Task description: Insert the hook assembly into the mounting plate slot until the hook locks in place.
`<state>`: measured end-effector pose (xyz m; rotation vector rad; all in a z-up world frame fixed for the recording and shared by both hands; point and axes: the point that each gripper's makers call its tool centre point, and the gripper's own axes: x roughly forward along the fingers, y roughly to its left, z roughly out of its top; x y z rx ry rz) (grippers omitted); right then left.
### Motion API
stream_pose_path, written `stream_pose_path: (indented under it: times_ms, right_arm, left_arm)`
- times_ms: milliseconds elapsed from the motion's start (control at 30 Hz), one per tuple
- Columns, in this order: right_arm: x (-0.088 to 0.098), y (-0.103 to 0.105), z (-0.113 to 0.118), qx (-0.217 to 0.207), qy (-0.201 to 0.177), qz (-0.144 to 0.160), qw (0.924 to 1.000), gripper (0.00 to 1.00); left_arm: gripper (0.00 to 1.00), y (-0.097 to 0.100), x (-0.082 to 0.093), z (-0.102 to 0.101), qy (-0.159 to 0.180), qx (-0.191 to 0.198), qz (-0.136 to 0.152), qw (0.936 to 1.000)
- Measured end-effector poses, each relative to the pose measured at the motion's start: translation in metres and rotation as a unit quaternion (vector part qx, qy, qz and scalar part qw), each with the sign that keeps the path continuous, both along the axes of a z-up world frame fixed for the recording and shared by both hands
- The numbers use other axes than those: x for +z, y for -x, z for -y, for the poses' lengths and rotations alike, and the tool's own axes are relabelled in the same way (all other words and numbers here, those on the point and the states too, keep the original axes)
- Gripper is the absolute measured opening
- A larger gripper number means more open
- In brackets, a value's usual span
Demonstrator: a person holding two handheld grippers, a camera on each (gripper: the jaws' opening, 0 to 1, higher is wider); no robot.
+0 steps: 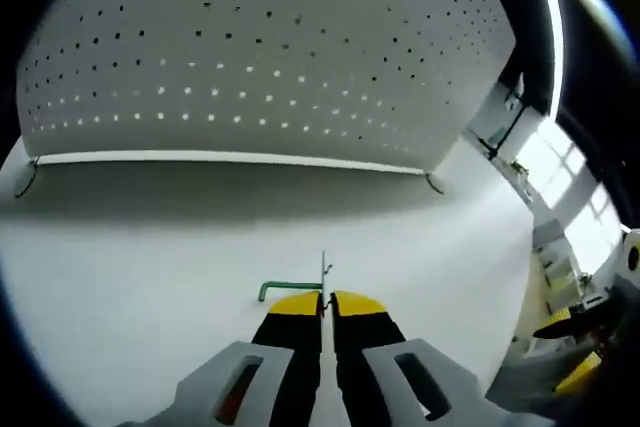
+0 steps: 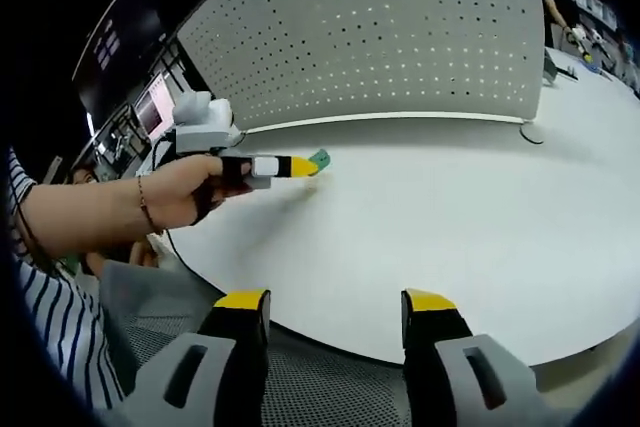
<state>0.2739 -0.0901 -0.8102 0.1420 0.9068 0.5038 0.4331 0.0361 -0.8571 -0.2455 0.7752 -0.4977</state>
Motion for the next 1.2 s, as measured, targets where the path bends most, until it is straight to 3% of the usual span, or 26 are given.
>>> stream_pose_path:
  times_ms: [133,400,800,1200]
  right_arm:
    - [-0.002,-0.002,-0.001,0.004,0.006,-0.002,1.0000,0.50]
    - [-0.002,-0.002,0.002,0.000,0.004,-0.008,1.0000,0.51]
    - [0.006,-0.011,0.011,-0.010,0.004,0.009,0.9999,0.51]
    - [0.016,-0.019,-0.002,0.016,-0.013,0.014,0.9997,0.50]
  left_arm:
    - [0.02,0.004,0.015,-0.013,-0.027,-0.030,0.013,0.9991]
    - [0.02,0.014,0.037,-0.035,-0.025,-0.036,0.006,0.9990]
    - [0.02,0.037,0.064,-0.034,-0.022,-0.071,0.000,0.9973]
    - [0.02,0.084,0.088,-0.033,-0.001,-0.110,-0.017,0.9938]
